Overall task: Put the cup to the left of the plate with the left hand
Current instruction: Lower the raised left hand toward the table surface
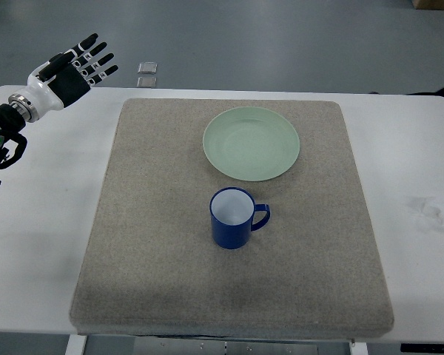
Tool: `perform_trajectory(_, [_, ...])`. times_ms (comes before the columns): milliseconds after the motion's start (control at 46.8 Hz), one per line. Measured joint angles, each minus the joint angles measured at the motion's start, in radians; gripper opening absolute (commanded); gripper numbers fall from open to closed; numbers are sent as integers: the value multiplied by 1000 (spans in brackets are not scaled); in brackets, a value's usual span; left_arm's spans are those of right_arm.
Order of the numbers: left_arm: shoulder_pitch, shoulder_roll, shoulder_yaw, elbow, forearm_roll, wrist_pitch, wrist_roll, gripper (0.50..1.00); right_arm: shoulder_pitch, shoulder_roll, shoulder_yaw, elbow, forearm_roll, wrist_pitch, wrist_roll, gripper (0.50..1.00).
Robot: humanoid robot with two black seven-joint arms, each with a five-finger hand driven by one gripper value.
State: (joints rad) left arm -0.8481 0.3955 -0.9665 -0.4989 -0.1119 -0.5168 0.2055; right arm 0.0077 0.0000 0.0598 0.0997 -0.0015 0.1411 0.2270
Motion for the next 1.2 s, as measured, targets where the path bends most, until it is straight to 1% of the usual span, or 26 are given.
perform_trajectory(235, [0, -24, 9, 0, 9, 3, -3, 999, 0, 0, 0, 0, 0, 0, 0, 932])
perform_trajectory(619, [-18, -9, 2, 27, 6, -2, -20, 999, 0, 0, 0, 0, 0, 0, 0, 932])
perform_trajectory(961, [-29, 44, 7, 19, 81, -44, -26, 999, 0, 0, 0, 0, 0, 0, 0, 932])
perform_trajectory(1089, [-32, 73, 9, 12, 146, -85, -62, 999, 0, 0, 0, 0, 0, 0, 0, 932])
perform_trajectory(1196, [-27, 97, 9, -7, 201, -94, -99, 999, 0, 0, 0, 0, 0, 0, 0, 932])
